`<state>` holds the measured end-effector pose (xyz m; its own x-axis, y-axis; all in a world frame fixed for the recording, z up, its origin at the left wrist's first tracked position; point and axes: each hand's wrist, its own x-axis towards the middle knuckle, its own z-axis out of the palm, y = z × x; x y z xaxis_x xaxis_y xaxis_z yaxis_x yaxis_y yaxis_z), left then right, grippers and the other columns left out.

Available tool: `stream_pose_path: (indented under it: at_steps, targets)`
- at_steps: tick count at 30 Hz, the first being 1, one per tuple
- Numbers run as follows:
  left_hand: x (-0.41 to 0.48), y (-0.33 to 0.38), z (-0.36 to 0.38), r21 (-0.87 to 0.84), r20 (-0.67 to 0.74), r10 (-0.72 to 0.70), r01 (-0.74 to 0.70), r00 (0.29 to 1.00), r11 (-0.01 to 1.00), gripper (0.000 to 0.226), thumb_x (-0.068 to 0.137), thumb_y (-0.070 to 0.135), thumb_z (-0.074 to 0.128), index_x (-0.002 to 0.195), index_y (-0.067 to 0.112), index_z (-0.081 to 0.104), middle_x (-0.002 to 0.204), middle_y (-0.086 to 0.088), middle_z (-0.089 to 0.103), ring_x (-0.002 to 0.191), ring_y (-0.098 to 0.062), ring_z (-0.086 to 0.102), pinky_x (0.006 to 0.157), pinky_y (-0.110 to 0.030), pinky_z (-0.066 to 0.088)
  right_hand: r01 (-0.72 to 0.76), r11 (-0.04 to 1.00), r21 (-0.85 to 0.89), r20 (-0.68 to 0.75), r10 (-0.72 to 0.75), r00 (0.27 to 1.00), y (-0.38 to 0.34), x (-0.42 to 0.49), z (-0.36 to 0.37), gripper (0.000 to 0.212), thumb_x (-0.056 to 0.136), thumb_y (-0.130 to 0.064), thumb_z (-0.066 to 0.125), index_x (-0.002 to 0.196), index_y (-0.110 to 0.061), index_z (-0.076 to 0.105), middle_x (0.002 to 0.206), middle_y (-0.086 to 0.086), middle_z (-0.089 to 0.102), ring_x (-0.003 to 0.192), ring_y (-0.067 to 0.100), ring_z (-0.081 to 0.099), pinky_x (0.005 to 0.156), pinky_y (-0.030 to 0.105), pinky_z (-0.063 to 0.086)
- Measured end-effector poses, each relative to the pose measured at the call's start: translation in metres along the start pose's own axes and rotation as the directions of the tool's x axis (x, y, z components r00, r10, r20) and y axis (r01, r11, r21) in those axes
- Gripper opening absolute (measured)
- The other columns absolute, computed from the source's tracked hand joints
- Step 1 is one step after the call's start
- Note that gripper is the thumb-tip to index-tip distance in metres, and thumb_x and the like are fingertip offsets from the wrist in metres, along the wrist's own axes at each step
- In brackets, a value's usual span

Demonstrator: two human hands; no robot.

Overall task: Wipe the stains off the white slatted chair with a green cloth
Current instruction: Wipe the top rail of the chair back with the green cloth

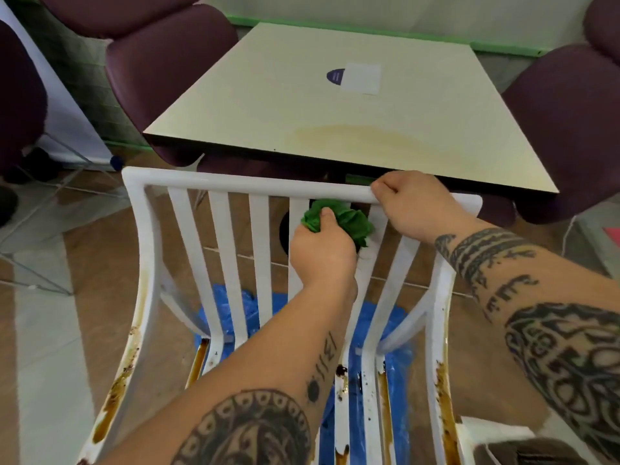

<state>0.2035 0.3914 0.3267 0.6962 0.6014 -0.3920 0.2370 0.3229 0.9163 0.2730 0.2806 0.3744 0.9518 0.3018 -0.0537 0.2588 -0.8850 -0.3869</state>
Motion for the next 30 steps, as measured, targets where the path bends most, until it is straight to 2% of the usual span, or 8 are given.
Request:
stream_pose_path:
  at_steps: [2,6,11,13,16,20,23,30]
  targets:
    - [0.007,0.006,0.007,-0.019,-0.063,0.086,-0.087,0.994,0.996,0.022,0.098,0.040,0.061,0.098,0.019,0.068,0.095,-0.006,0.072,0.088,-0.026,0.070,0.079,-0.042,0.060,0.013,1.000,0.001,0.006,-0.013,1.000,0.001,0.002,0.000,0.037,0.108,-0.030,0.037,0.114,-0.009,0.067,0.103,0.014,0.066,0.085,0.031,0.058,0.075,0.040,0.048]
    - [0.012,-0.003,0.012,0.021,-0.092,0.129,-0.128,0.987,0.992,0.022,0.099,0.035,0.061,0.105,0.015,0.069,0.094,-0.004,0.071,0.087,-0.022,0.069,0.074,-0.035,0.058,0.018,0.999,0.038,0.037,-0.019,0.999,0.006,0.006,-0.002,0.032,0.107,-0.031,0.038,0.109,-0.016,0.067,0.092,0.008,0.064,0.081,0.030,0.057,0.072,0.039,0.039]
    - [0.018,-0.031,0.013,0.267,-0.104,0.186,-0.153,0.977,0.952,0.011,0.098,0.034,0.060,0.101,0.023,0.061,0.097,-0.003,0.069,0.094,-0.028,0.066,0.086,-0.047,0.057,-0.004,1.000,0.030,0.047,0.002,0.999,0.007,0.009,0.001,0.029,0.106,-0.032,0.038,0.110,-0.019,0.064,0.082,0.001,0.057,0.078,0.026,0.054,0.073,0.037,0.036]
    - [0.017,-0.046,0.005,0.341,-0.113,0.122,-0.077,0.986,0.937,0.011,0.098,0.032,0.059,0.099,0.021,0.059,0.096,-0.003,0.068,0.096,-0.029,0.066,0.086,-0.046,0.057,-0.003,0.999,0.038,0.058,0.001,0.998,0.006,0.010,0.000,0.029,0.106,-0.031,0.038,0.111,-0.020,0.064,0.087,0.002,0.060,0.082,0.028,0.056,0.075,0.037,0.038]
    - [0.009,-0.063,-0.003,0.302,-0.127,0.072,-0.030,0.989,0.953,0.012,0.098,0.031,0.062,0.095,0.019,0.062,0.091,-0.004,0.069,0.090,-0.025,0.068,0.081,-0.040,0.059,-0.006,0.999,0.043,0.060,0.003,0.998,0.006,0.008,-0.001,0.028,0.106,-0.030,0.039,0.112,-0.019,0.064,0.092,0.004,0.063,0.084,0.029,0.058,0.077,0.038,0.041]
    - [0.000,-0.035,0.014,0.197,-0.146,0.259,-0.229,0.955,0.953,0.014,0.091,0.039,0.072,0.087,0.027,0.066,0.078,0.008,0.068,0.074,-0.008,0.066,0.064,-0.029,0.055,-0.006,0.999,0.047,0.058,0.003,0.998,0.006,0.009,-0.001,0.027,0.104,-0.027,0.042,0.111,-0.019,0.066,0.097,0.005,0.066,0.087,0.029,0.059,0.083,0.040,0.045]
    - [-0.001,-0.020,0.026,0.149,-0.165,0.295,-0.272,0.941,0.951,0.021,0.085,0.042,0.078,0.086,0.027,0.063,0.079,0.009,0.067,0.071,-0.001,0.061,0.056,-0.015,0.046,-0.021,0.999,0.042,0.051,0.018,0.999,0.006,0.009,-0.001,0.024,0.103,-0.025,0.044,0.109,-0.019,0.067,0.104,0.006,0.067,0.094,0.029,0.059,0.094,0.047,0.047]
    - [0.014,-0.036,0.022,0.188,-0.151,0.291,-0.261,0.945,0.947,0.036,0.080,0.039,0.084,0.080,0.028,0.049,0.086,0.002,0.065,0.076,-0.011,0.063,0.061,-0.026,0.053,0.005,1.000,0.005,0.046,-0.005,0.999,0.004,0.009,-0.001,0.027,0.105,-0.027,0.042,0.114,-0.019,0.066,0.104,0.007,0.066,0.091,0.029,0.059,0.092,0.045,0.048]
